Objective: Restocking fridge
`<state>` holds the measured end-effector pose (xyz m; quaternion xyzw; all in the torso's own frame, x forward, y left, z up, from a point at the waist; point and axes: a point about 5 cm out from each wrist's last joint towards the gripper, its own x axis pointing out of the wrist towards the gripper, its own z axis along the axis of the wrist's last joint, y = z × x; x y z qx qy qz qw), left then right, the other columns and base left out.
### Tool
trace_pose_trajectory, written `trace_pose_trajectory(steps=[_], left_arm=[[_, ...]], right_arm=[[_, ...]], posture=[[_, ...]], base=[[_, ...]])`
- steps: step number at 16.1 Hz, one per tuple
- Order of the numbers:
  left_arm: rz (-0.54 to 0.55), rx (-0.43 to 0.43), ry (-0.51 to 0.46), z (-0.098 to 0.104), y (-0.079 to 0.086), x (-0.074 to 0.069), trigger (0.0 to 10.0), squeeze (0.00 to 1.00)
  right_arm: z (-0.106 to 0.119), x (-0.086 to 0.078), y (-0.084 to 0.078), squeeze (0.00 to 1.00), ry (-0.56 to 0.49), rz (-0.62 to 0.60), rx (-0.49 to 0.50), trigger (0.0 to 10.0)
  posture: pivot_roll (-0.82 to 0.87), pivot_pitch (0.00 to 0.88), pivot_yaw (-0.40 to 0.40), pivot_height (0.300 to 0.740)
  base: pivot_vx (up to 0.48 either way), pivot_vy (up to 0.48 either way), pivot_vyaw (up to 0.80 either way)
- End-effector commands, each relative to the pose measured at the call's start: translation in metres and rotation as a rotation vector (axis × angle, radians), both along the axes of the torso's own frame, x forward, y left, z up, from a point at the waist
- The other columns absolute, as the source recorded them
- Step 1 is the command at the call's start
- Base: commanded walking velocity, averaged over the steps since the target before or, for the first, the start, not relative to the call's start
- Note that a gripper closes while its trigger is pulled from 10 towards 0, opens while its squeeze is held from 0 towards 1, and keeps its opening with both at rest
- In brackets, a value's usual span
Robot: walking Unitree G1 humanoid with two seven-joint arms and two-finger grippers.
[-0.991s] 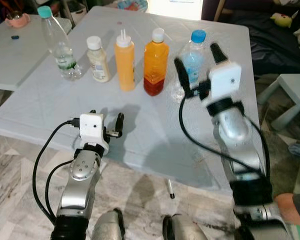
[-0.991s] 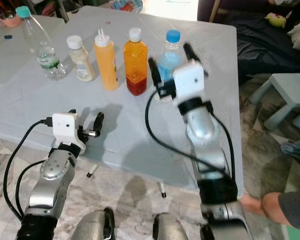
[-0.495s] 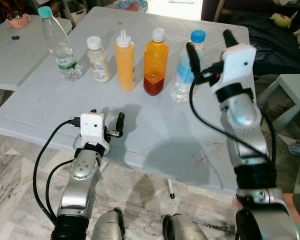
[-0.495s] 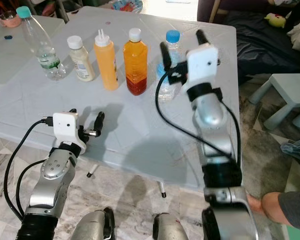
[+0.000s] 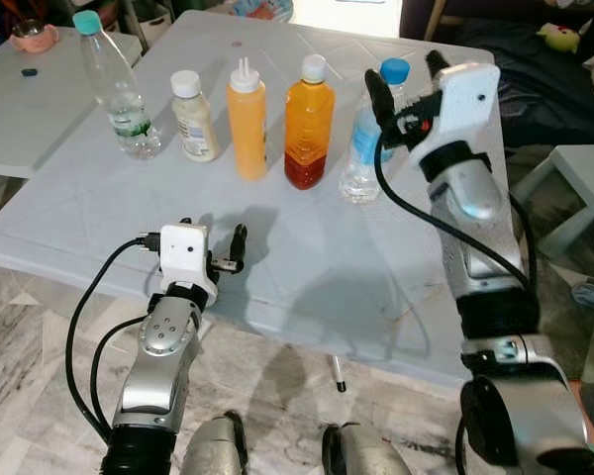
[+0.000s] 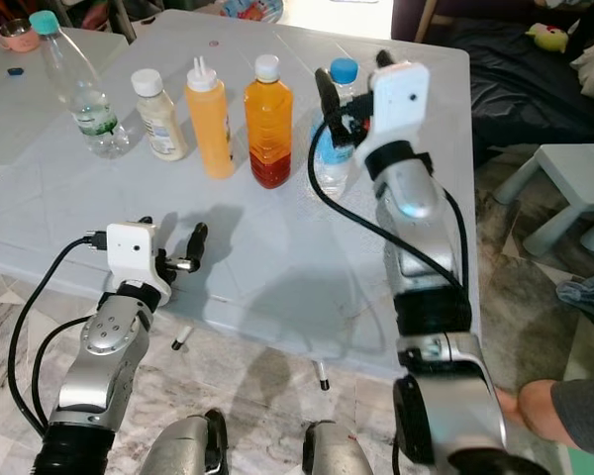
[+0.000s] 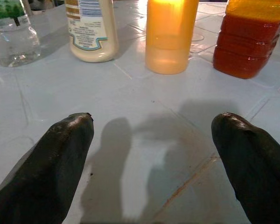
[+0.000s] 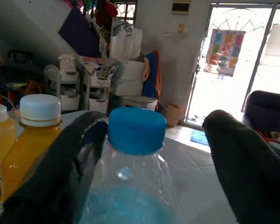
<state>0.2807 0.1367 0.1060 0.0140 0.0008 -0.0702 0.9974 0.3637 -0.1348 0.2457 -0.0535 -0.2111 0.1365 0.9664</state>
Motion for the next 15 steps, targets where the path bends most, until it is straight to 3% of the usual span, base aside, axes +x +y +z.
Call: trace_pose_trajectory(steps=[1, 3, 5, 6, 7, 15], left_arm=[[0.004, 0.014, 0.019, -0.003, 0.001, -0.001, 10.0, 0.00], [0.002, 0.017, 0.021, -0.003, 0.001, -0.001, 10.0, 0.00], [-0.001, 0.020, 0.026, -0.004, 0.001, -0.001, 10.0, 0.00], [-0.002, 0.022, 0.028, -0.004, 0.001, -0.001, 10.0, 0.00], [-0.002, 0.023, 0.029, -0.004, 0.001, -0.001, 10.0, 0.00], [0.016, 0.018, 0.040, -0.003, 0.001, 0.003, 10.0, 0.00]], right_arm=[[0.004, 0.003, 0.002, 0.00, 0.006, 0.016, 0.011, 2.5], [0.006, 0.006, 0.004, 0.00, 0.018, 0.026, 0.015, 2.4], [0.005, 0.008, 0.004, 0.00, 0.034, 0.026, 0.002, 1.5], [0.002, 0.008, 0.004, 0.00, 0.044, 0.025, -0.005, 0.2], [0.001, 0.007, 0.003, 0.00, 0.049, 0.025, -0.010, 0.0], [-0.010, -0.005, 0.009, 0.00, 0.033, 0.009, -0.117, 0.0]], posture=[[0.00, 0.147, 0.003, 0.740], [0.00, 0.148, 0.006, 0.740], [0.00, 0.147, 0.006, 0.740], [0.00, 0.148, 0.006, 0.740], [0.00, 0.148, 0.006, 0.740], [0.01, 0.152, 0.015, 0.740]], base=[[0.000, 0.000, 0.00], [0.000, 0.000, 0.00], [0.000, 0.000, 0.00], [0.000, 0.000, 0.00], [0.000, 0.000, 0.00], [0.000, 0.000, 0.00]])
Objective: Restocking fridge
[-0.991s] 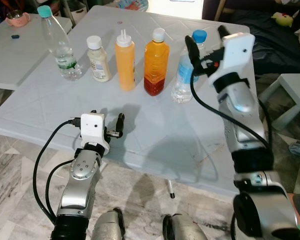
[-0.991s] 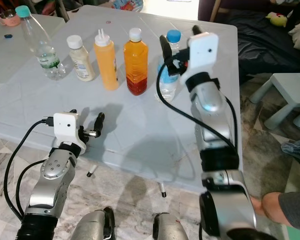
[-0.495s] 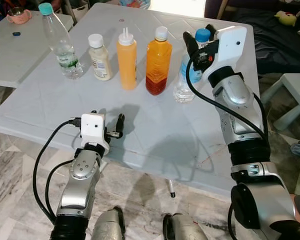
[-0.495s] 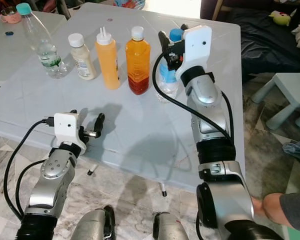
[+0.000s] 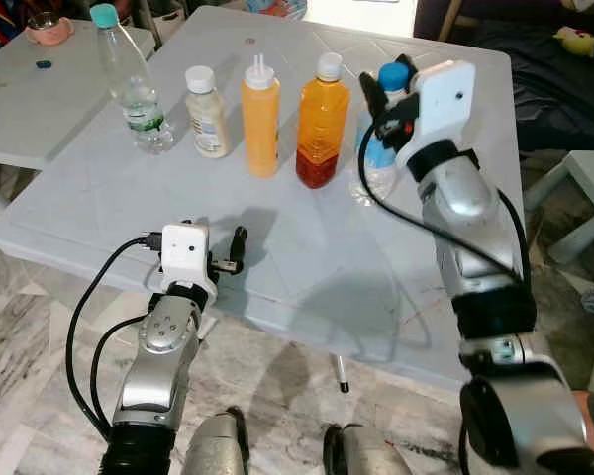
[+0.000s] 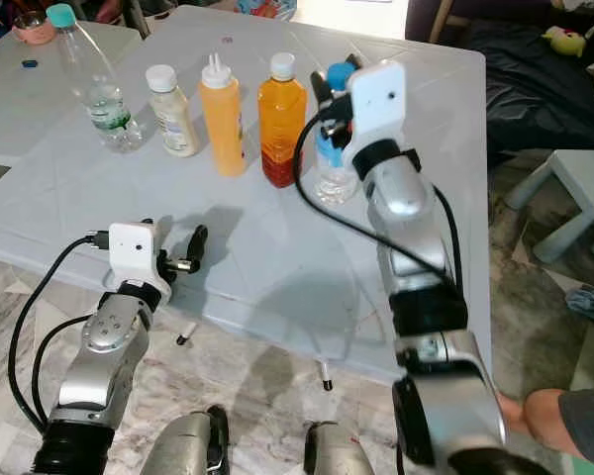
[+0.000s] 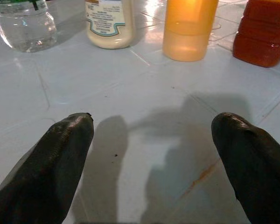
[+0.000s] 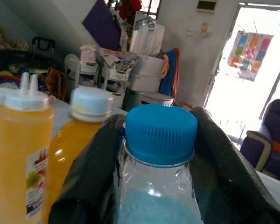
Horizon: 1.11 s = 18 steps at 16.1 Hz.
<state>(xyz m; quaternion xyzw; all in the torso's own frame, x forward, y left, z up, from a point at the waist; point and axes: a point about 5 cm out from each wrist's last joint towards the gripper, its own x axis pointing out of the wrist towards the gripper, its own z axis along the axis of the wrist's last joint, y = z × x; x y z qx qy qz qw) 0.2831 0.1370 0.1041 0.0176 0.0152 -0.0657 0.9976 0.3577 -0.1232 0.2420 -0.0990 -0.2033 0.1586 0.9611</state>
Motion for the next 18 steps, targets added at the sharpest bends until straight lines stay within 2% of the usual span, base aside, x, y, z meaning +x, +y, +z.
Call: trace_pose_trajectory(steps=[1, 2, 3, 4, 5, 6, 7, 9, 10, 12, 16, 18], left_arm=[[0.012, 0.002, 0.006, 0.001, -0.001, 0.002, 10.0, 0.00], [0.012, -0.005, 0.004, 0.003, -0.003, 0.003, 10.0, 0.00], [0.004, -0.014, -0.007, 0.006, -0.005, 0.003, 10.0, 0.00], [-0.002, -0.017, -0.016, 0.009, -0.005, 0.003, 10.0, 0.00], [0.000, -0.014, -0.013, 0.008, -0.005, 0.002, 10.0, 0.00], [0.005, -0.015, -0.007, 0.007, -0.004, 0.001, 10.0, 0.00], [0.008, -0.016, 0.000, 0.005, -0.003, 0.000, 10.0, 0.00], [0.004, -0.021, 0.012, 0.002, -0.006, -0.002, 10.0, 0.00], [0.002, -0.023, 0.016, 0.001, -0.007, -0.002, 10.0, 0.00], [-0.011, -0.029, 0.031, -0.003, -0.011, -0.002, 10.0, 0.00], [-0.011, -0.024, 0.035, -0.005, -0.011, 0.000, 10.0, 0.00], [-0.010, -0.024, 0.034, -0.005, -0.011, 0.002, 10.0, 0.00]], right_arm=[[-0.008, -0.003, -0.001, 0.00, 0.029, -0.018, -0.022, 0.0], [-0.010, -0.007, 0.002, 0.00, 0.030, -0.015, -0.021, 0.0], [-0.009, -0.014, 0.011, 0.00, 0.022, 0.002, -0.023, 0.9], [-0.008, -0.020, 0.020, 0.00, 0.009, 0.025, -0.022, 2.4], [-0.012, -0.023, 0.025, 0.00, 0.019, 0.039, -0.023, 7.9], [-0.016, -0.027, 0.030, 0.00, 0.033, 0.055, -0.020, 10.0], [-0.022, -0.033, 0.035, 0.00, 0.058, 0.077, 0.010, 10.0], [-0.022, -0.041, 0.037, 0.00, 0.053, 0.085, 0.063, 10.0], [-0.023, -0.042, 0.037, 0.00, 0.060, 0.083, 0.062, 10.0], [-0.036, -0.042, 0.028, 0.00, 0.143, 0.072, 0.068, 10.0], [-0.047, -0.051, 0.024, 0.00, 0.209, 0.153, 0.046, 10.0], [-0.050, -0.057, 0.030, 0.00, 0.199, 0.244, -0.049, 10.0]], posture=[[0.01, 0.157, 0.015, 0.740], [0.01, 0.161, 0.016, 0.740], [0.02, 0.167, 0.017, 0.740], [0.02, 0.176, 0.017, 0.740], [0.02, 0.178, 0.017, 0.740], [0.02, 0.176, 0.016, 0.740], [0.02, 0.171, 0.015, 0.740], [0.02, 0.159, 0.013, 0.740], [0.02, 0.156, 0.013, 0.740], [0.00, 0.138, 0.013, 0.740], [0.00, 0.107, 0.007, 0.740], [-0.01, 0.104, 0.011, 0.740]], base=[[0.000, 0.000, 0.00], [0.000, 0.000, 0.00], [0.000, 0.000, 0.00], [0.000, 0.000, 0.00], [0.000, 0.000, 0.00], [0.000, 0.000, 0.00], [0.000, 0.000, 0.00], [-0.127, 0.000, 0.00], [-0.255, 0.000, 0.00], [-0.266, 0.000, 0.00], [-0.316, 0.000, 0.00], [-0.332, 0.000, 0.00]])
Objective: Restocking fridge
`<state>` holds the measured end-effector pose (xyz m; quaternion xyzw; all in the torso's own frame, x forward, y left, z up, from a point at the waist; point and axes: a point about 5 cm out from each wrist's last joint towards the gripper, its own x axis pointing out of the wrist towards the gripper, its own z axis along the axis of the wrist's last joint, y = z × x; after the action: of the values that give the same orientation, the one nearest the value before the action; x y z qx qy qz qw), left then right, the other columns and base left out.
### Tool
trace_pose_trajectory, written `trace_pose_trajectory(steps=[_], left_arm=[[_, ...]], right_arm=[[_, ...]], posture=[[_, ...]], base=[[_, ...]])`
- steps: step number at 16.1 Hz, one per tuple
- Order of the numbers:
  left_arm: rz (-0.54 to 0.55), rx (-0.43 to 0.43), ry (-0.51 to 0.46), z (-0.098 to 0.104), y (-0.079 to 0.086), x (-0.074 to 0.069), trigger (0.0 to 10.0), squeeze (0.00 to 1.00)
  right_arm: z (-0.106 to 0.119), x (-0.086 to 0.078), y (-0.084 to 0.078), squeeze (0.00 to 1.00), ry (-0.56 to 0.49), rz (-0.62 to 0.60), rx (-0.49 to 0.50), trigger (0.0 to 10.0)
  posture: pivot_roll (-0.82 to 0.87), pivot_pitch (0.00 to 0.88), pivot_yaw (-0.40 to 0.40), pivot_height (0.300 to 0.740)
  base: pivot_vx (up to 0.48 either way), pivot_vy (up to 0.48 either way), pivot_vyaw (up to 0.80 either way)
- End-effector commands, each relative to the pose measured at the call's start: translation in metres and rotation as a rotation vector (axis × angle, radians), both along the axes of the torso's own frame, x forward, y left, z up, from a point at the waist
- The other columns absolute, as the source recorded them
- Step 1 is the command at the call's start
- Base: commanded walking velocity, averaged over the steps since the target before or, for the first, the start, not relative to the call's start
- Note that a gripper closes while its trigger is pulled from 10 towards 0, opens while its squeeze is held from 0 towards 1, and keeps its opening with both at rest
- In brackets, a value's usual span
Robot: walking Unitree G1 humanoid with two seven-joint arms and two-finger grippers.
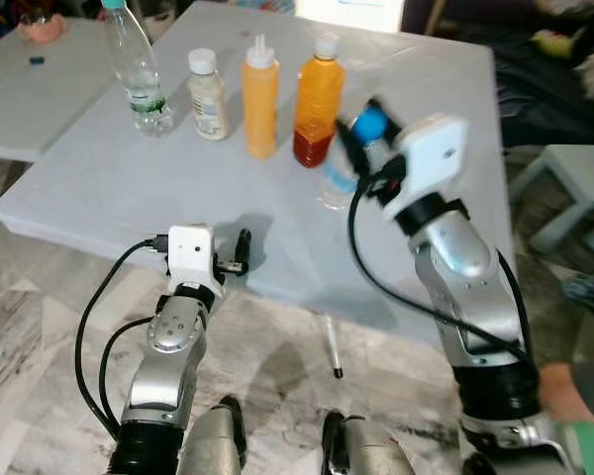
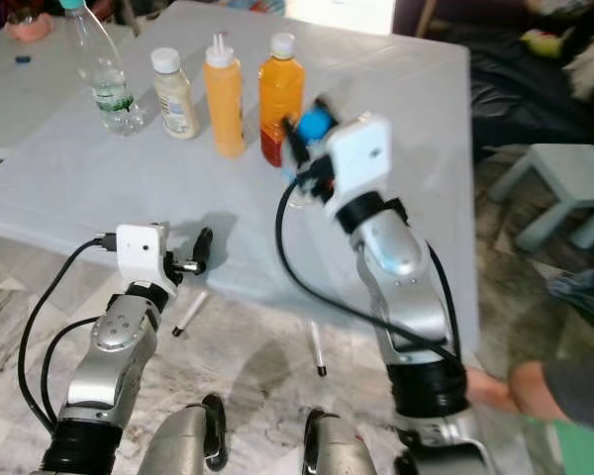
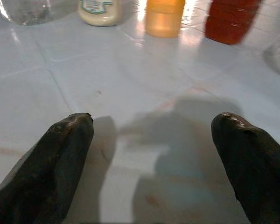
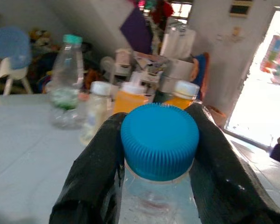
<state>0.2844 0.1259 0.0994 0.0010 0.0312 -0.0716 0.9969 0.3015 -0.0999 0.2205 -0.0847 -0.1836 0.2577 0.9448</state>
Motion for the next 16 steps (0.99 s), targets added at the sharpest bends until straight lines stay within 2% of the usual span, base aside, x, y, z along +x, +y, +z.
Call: trace_pose_trajectory(steps=[1, 6, 8, 9, 10, 12, 14, 15, 16], left_arm=[[-0.002, 0.007, -0.002, 0.001, -0.001, 0.002, 10.0, 0.00], [-0.005, 0.007, -0.004, 0.001, -0.002, 0.002, 10.0, 0.00], [-0.001, 0.007, -0.002, 0.000, -0.001, 0.000, 10.0, 0.00], [0.007, 0.013, -0.003, 0.000, 0.002, -0.001, 10.0, 0.00], [0.023, 0.019, -0.003, 0.000, 0.008, -0.001, 10.0, 0.00], [0.032, 0.024, -0.004, 0.000, 0.012, -0.001, 10.0, 0.00], [0.025, 0.027, -0.011, 0.002, 0.010, 0.002, 10.0, 0.00], [0.023, 0.027, -0.014, 0.002, 0.008, 0.002, 10.0, 0.00], [0.023, 0.026, -0.015, 0.003, 0.008, 0.003, 10.0, 0.00]], right_arm=[[-0.027, -0.001, 0.007, 0.00, 0.120, 0.049, -0.052, 10.0], [-0.025, -0.006, 0.009, 0.00, 0.086, 0.091, -0.057, 10.0], [-0.028, -0.007, 0.002, 0.00, 0.117, -0.021, 0.036, 10.0], [-0.031, -0.009, 0.000, 0.00, 0.143, -0.010, 0.081, 10.0], [-0.035, -0.010, -0.004, 0.00, 0.161, -0.063, 0.127, 10.0], [-0.038, -0.010, -0.010, 0.00, 0.154, -0.135, 0.141, 10.0], [-0.038, -0.008, -0.013, 0.00, 0.165, -0.159, 0.166, 10.0], [-0.037, -0.008, -0.012, 0.00, 0.164, -0.151, 0.177, 8.4], [-0.036, -0.007, -0.012, 0.00, 0.163, -0.148, 0.183, 2.0]], posture=[[-0.01, 0.105, 0.016, 0.740], [-0.01, 0.107, 0.013, 0.740], [0.00, 0.110, 0.013, 0.740], [0.00, 0.112, 0.012, 0.740], [0.00, 0.113, 0.013, 0.740], [0.01, 0.113, 0.013, 0.740], [0.01, 0.111, 0.012, 0.740], [0.00, 0.109, 0.010, 0.740], [0.00, 0.109, 0.006, 0.740]], base=[[-0.326, 0.000, 0.00], [-0.305, 0.000, 0.00], [-0.300, 0.000, 0.00], [-0.300, 0.000, 0.00], [-0.296, 0.000, 0.00], [-0.300, 0.000, 0.00], [-0.296, 0.000, 0.00], [-0.292, 0.000, 0.00], [-0.289, 0.000, 0.00]])
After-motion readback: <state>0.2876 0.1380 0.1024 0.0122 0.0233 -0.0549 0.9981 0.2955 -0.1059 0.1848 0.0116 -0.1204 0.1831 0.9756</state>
